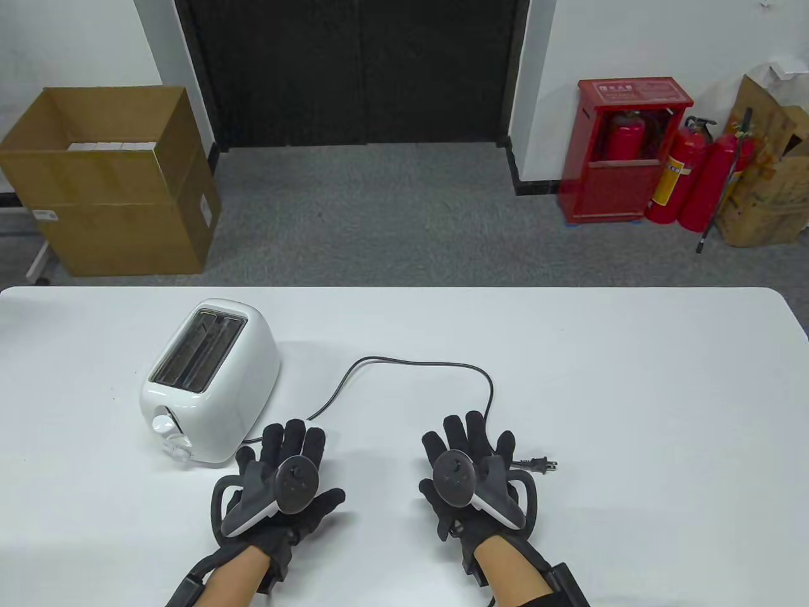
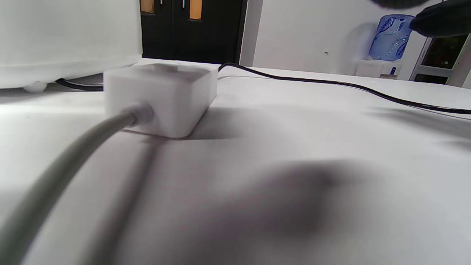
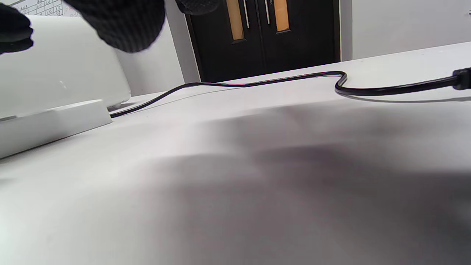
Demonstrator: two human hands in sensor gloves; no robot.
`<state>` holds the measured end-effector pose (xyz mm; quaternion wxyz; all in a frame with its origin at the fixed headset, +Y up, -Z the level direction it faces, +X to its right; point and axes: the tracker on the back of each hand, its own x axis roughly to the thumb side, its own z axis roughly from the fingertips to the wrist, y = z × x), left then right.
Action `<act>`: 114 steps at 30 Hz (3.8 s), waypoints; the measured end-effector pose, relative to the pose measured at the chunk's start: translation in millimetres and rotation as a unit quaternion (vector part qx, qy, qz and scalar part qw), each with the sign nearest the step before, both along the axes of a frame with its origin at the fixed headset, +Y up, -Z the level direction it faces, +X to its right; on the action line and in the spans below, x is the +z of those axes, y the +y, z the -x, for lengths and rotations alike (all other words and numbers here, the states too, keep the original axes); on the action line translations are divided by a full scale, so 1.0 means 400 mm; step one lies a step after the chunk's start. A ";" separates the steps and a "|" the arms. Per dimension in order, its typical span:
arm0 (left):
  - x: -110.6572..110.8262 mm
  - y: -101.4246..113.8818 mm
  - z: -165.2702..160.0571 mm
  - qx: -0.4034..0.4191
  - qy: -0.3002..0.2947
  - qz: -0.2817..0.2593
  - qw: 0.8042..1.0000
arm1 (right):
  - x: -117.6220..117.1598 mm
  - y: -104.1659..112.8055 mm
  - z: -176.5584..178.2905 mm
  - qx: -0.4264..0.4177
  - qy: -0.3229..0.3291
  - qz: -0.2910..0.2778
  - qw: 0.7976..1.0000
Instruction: Plug the toaster into the power strip
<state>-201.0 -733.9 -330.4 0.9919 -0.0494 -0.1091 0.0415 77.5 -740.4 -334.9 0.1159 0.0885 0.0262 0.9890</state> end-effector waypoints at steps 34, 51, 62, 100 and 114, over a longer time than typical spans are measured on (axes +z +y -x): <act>-0.060 -0.067 0.110 0.003 0.134 0.063 0.989 | -0.016 -0.005 -0.036 -0.038 -0.029 0.025 0.999; -0.074 -0.076 0.086 -0.021 0.151 0.064 0.986 | -0.022 -0.005 -0.052 -0.059 -0.047 0.032 0.997; -0.060 -0.014 0.004 0.002 0.098 -0.012 0.995 | -0.026 -0.003 -0.058 -0.076 -0.051 0.028 0.995; -0.056 -0.081 -0.187 0.090 -0.023 0.082 0.992 | -0.078 0.036 -0.247 -0.126 -0.217 0.037 0.967; -0.059 -0.081 -0.177 0.104 -0.019 0.092 0.990 | -0.133 -0.070 -0.213 0.118 -0.195 0.168 0.959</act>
